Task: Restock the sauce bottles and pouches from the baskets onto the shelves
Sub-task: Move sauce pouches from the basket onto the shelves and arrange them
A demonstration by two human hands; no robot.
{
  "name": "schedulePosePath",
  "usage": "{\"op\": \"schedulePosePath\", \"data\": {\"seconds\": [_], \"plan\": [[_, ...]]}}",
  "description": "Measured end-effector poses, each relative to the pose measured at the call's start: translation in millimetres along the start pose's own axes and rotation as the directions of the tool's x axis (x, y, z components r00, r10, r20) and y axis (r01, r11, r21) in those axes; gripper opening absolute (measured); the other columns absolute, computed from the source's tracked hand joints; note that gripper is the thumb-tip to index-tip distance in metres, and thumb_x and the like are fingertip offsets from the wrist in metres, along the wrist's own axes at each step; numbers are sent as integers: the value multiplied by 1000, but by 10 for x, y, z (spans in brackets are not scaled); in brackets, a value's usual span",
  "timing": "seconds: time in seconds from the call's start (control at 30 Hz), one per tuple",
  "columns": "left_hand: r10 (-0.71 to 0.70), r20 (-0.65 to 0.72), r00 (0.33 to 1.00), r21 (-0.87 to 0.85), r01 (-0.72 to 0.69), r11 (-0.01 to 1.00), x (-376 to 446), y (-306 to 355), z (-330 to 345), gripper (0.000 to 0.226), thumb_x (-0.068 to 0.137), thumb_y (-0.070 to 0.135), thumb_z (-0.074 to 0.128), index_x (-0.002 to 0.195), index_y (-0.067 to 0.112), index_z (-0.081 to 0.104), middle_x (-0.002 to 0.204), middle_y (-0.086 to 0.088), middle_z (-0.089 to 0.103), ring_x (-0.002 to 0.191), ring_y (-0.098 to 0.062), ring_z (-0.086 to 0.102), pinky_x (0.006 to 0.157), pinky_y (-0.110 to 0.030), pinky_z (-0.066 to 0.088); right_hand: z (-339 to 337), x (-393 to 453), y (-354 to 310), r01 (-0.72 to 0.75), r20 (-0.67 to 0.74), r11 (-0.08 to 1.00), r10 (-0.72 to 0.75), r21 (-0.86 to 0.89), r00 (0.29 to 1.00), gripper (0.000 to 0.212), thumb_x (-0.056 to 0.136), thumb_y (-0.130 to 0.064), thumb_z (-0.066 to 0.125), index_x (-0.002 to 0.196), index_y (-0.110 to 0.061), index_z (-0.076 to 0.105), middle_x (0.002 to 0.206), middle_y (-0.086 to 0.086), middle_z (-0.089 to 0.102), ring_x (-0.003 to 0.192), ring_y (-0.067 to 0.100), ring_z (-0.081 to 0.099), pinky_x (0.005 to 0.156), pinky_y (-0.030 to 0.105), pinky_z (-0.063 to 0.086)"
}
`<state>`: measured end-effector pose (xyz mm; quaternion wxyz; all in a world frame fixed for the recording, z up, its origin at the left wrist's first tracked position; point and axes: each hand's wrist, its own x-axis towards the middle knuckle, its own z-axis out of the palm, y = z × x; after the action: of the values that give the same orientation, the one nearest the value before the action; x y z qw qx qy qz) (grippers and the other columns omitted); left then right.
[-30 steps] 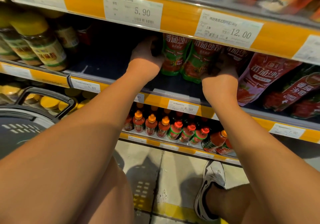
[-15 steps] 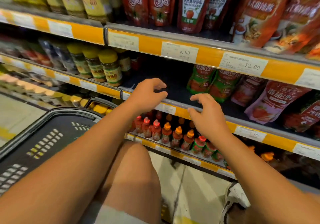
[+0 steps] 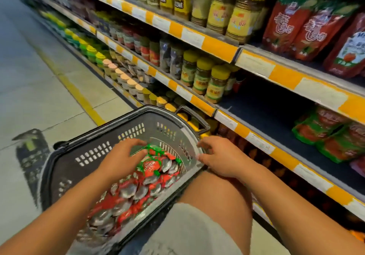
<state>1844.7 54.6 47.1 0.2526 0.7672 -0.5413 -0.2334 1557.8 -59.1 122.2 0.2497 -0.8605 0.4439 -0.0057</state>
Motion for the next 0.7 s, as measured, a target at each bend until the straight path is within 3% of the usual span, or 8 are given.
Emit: {"op": "schedulePosePath", "data": {"seconds": [0.23, 0.43, 0.6, 0.7], "plan": [[-228, 39, 973, -42, 229, 973, -96, -918, 211, 32, 96, 36, 68, 124, 21, 70, 125, 0, 69, 115, -22, 65, 93, -33, 48, 577, 887, -621, 58, 335, 978, 13, -201, 942, 47, 97, -39, 65, 139, -19, 57, 140, 10, 59, 123, 31, 58, 97, 39, 49], [-285, 143, 948, -37, 293, 956, 163, -1283, 701, 37, 93, 28, 67, 129, 17, 69, 129, -6, 69, 120, -25, 63, 97, -30, 47, 1132, 1417, -668, -1, 437, 961, 127, -278, 890, 39, 96, -30, 65, 131, -13, 58, 132, 14, 63, 115, 35, 60, 80, 34, 45], [-281, 209, 937, -45, 296, 954, 408, -1366, 1122, 38, 93, 36, 67, 125, 17, 66, 120, -7, 66, 112, -28, 62, 92, -35, 49, 1461, 1716, -523, -39, 472, 950, 189, -309, 861, 44, 98, -30, 62, 136, -10, 56, 137, 19, 60, 122, 38, 58, 87, 35, 46], [-284, 252, 925, -99, 317, 943, 521, -1394, 1342, 51, 90, 34, 68, 139, 22, 59, 121, -7, 62, 110, -25, 62, 90, -32, 49, 1644, 1853, -361, -125, 438, 951, 243, -282, 865, 40, 97, -24, 60, 134, -10, 54, 132, 18, 64, 117, 37, 61, 83, 33, 46]]}}
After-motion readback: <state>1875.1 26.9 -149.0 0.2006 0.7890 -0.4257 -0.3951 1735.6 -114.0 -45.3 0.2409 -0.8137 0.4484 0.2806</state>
